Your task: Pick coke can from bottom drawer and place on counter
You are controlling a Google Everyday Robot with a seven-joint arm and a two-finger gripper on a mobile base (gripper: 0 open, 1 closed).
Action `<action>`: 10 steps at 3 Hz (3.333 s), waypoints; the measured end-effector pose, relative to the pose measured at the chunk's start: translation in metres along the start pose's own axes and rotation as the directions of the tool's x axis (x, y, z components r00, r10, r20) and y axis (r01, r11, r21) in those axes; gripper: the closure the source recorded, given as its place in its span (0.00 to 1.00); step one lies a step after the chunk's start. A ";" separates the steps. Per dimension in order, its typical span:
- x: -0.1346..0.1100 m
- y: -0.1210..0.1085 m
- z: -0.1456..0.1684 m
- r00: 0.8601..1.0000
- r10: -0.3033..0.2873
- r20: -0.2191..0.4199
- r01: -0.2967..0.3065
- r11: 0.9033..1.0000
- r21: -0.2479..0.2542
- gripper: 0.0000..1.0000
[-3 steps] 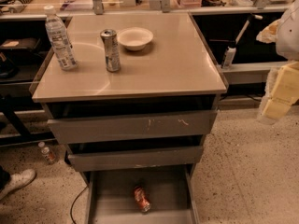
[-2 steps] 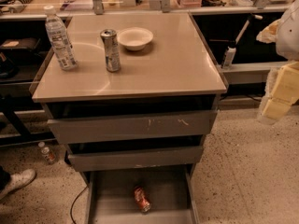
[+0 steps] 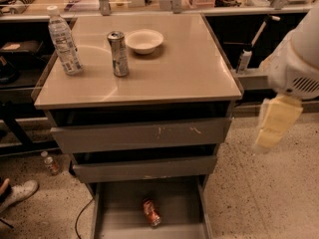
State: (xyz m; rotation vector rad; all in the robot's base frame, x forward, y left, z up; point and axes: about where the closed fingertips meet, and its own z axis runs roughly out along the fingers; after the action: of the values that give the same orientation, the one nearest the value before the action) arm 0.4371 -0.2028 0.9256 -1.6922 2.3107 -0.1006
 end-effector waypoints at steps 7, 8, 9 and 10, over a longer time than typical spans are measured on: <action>-0.014 0.134 0.264 0.981 0.139 -0.138 -0.179 0.921 -0.345 0.00; -0.014 0.146 0.317 0.966 0.179 -0.186 -0.234 0.910 -0.342 0.00; -0.014 0.149 0.377 0.923 0.298 -0.241 -0.368 0.867 -0.337 0.00; -0.014 0.149 0.377 0.924 0.298 -0.241 -0.368 0.867 -0.337 0.00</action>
Offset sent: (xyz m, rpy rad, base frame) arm -0.0045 0.0127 -0.0557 -0.0085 0.0705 -0.0118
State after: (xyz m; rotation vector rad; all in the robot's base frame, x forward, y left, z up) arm 0.4014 -0.1029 0.5337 -1.4485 2.8770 0.2923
